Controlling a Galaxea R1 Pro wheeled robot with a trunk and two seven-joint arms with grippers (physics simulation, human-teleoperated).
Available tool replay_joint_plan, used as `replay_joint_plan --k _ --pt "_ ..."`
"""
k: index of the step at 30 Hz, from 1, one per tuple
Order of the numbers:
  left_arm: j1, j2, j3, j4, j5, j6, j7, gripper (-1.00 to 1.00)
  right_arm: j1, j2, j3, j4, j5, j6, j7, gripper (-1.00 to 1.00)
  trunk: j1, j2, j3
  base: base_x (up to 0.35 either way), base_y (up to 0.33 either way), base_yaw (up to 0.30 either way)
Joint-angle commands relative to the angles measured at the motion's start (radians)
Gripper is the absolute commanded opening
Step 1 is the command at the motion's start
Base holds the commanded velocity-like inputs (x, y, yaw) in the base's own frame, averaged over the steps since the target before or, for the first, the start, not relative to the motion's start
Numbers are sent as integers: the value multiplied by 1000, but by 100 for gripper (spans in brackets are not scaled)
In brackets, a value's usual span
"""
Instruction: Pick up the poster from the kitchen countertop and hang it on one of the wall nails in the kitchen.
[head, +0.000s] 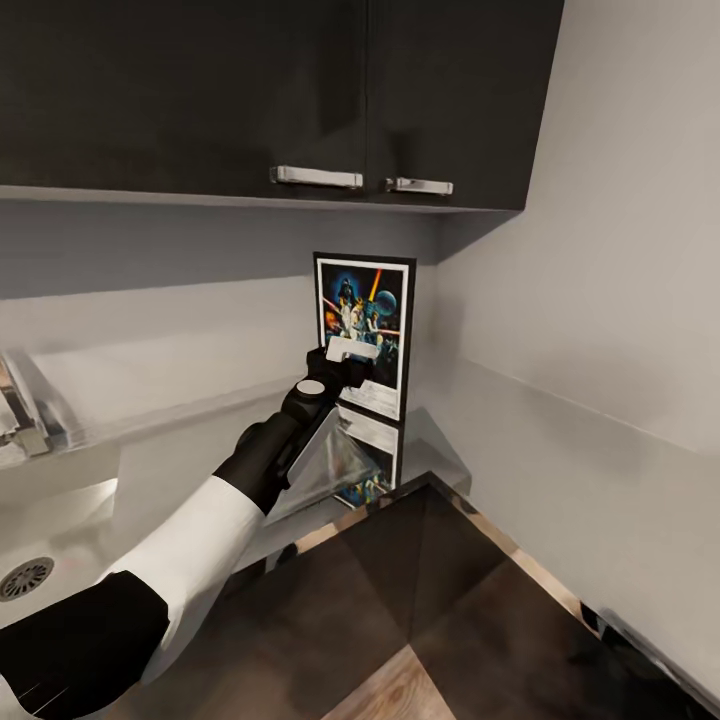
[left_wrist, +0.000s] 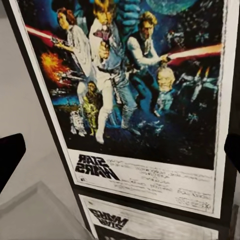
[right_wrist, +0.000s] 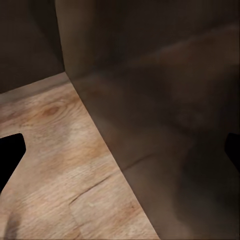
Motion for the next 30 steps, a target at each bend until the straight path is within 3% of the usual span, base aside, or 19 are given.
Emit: replay_joint_plan --k 1,7,20,27,30 --pt "-1 0 -2 -1 11 3 9 100 -1 -1 8 0 1 -1 -10 100 0 -1 -1 207 4 0" --pt "27 0 22 28 4 -25 -15 100 -5 24 30 2 0 1 -5 100 0 -1 -1 28 1 0" --pt "50 0 22 101 4 -52 -15 100 -5 24 30 2 0 1 -5 100 0 -1 -1 0 0 0" --pt "56 0 17 99 5 -48 -9 100 -5 25 30 2 0 1 -5 100 0 -1 -1 0 0 0" --pt "73 0 3 82 9 -48 8 100 -4 31 47 1 0 1 -7 100 0 -1 -1 0 0 0"
